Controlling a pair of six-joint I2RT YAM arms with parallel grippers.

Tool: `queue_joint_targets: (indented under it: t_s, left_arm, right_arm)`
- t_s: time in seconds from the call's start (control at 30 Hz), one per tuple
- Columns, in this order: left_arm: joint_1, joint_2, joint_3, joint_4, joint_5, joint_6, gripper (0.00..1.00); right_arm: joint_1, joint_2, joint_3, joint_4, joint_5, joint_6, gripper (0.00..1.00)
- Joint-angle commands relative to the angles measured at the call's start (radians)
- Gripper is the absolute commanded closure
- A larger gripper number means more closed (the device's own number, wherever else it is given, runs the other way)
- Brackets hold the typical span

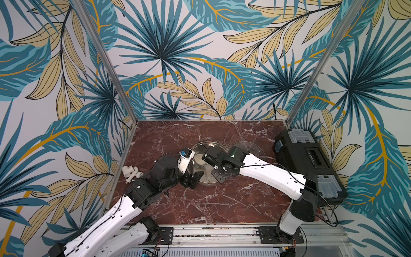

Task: Stir the soup with a spoon
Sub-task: Stir the soup in the pan with a stick.

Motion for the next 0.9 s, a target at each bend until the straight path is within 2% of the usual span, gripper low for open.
queue_joint_targets:
  t_s: [0.0, 0.17, 0.4, 0.6, 0.73, 0.87]
  left_arm:
    - [0.003, -0.011, -0.022, -0.003, 0.005, 0.0, 0.0]
    - [0.002, -0.019, -0.026, -0.01, 0.006, 0.006, 0.0]
    - [0.003, -0.014, -0.031, -0.003, 0.007, 0.011, 0.0]
    - [0.002, -0.005, -0.032, 0.004, 0.015, 0.006, 0.0]
    - [0.003, -0.009, -0.031, 0.002, 0.013, 0.003, 0.0]
    - [0.002, -0.013, -0.032, 0.0, 0.012, 0.002, 0.0]
  right_arm:
    - [0.023, -0.065, -0.057, -0.003, -0.026, 0.016, 1.0]
    - [0.031, -0.177, -0.189, -0.014, -0.03, 0.042, 1.0]
    - [0.015, -0.3, -0.326, -0.05, 0.094, 0.06, 1.0]
    - [-0.061, -0.288, -0.289, -0.029, 0.129, 0.023, 1.0]
    - [-0.093, -0.216, -0.216, -0.005, 0.14, -0.007, 1.0]
    - [-0.094, -0.133, -0.129, 0.009, 0.101, -0.016, 1.0]
